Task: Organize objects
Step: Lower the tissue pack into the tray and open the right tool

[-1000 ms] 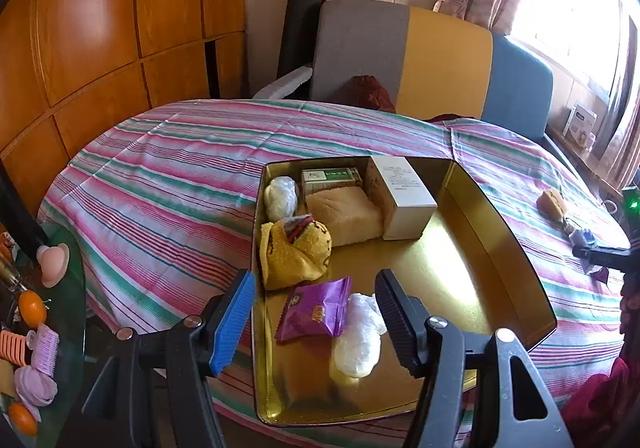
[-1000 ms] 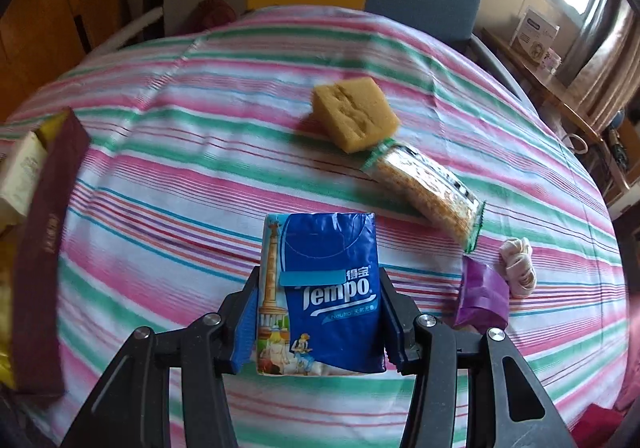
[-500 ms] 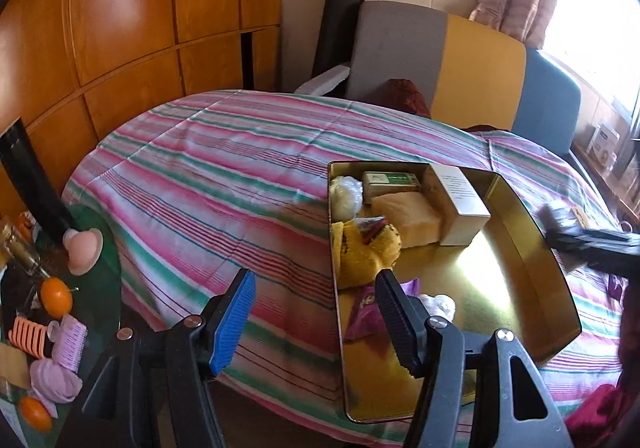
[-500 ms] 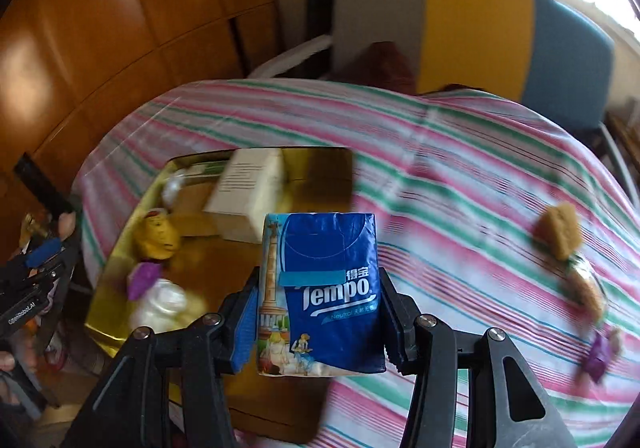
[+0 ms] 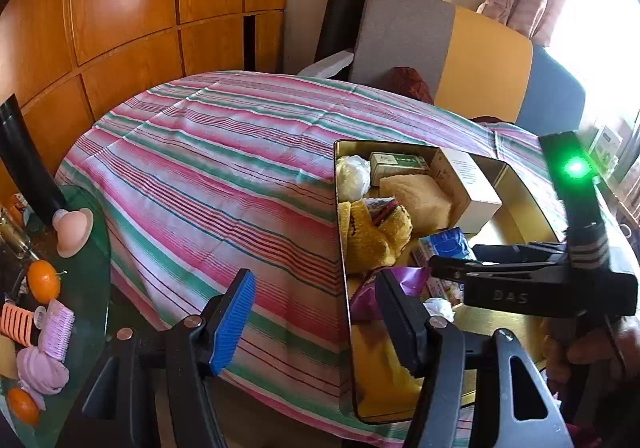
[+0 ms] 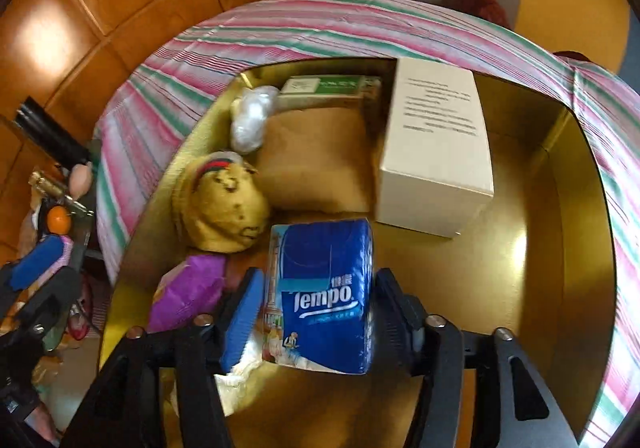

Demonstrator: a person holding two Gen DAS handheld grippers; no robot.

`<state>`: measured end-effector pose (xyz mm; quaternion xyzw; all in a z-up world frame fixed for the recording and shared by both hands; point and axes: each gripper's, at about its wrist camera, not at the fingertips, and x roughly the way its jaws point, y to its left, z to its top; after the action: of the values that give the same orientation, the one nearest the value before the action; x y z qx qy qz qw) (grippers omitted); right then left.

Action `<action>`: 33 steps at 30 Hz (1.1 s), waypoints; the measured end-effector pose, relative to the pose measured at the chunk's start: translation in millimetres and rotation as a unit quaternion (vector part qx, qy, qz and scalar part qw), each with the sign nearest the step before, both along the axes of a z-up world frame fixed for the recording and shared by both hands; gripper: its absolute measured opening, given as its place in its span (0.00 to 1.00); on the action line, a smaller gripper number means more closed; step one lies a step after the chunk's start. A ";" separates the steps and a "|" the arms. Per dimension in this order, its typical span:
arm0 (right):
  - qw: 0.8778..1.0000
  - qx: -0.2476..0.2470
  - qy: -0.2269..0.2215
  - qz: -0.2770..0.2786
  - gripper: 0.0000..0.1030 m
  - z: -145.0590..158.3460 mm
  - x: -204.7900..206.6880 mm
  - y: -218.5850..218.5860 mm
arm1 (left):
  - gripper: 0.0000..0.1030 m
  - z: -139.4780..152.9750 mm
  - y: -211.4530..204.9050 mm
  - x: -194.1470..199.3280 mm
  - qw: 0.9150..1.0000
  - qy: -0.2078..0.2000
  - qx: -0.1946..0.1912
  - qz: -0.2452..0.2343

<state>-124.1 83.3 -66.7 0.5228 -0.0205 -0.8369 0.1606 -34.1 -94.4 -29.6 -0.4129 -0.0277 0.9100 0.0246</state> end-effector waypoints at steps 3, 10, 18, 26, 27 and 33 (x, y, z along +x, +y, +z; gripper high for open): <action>1.000 -0.008 0.010 -0.008 0.67 2.9 5.0 3.8 | 0.61 1.3 2.5 1.8 1.000 0.006 -0.006 -0.002; 0.998 -0.025 0.034 -0.041 0.73 17.6 20.3 27.6 | 0.61 6.2 7.8 7.2 1.000 0.019 -0.016 -0.007; 0.995 -0.013 0.073 -0.070 0.76 40.8 51.3 62.7 | 0.61 12.7 20.0 13.3 0.999 0.032 -0.024 -0.025; 0.989 0.000 0.102 -0.109 0.78 58.0 77.2 118.0 | 0.61 20.4 39.2 20.4 0.997 0.044 -0.034 -0.050; 0.988 0.003 0.104 -0.115 0.78 58.8 79.0 124.2 | 0.61 21.8 42.6 21.0 0.997 0.044 -0.032 -0.055; 0.978 0.037 0.115 -0.173 0.78 72.0 98.0 195.4 | 0.61 28.7 67.2 22.0 0.995 0.045 -0.029 -0.089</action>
<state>-26.1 278.7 5.3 0.4175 -0.0611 -0.9066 -0.0042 -12.1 -27.2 -0.9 -0.3725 0.0365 0.9225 0.0946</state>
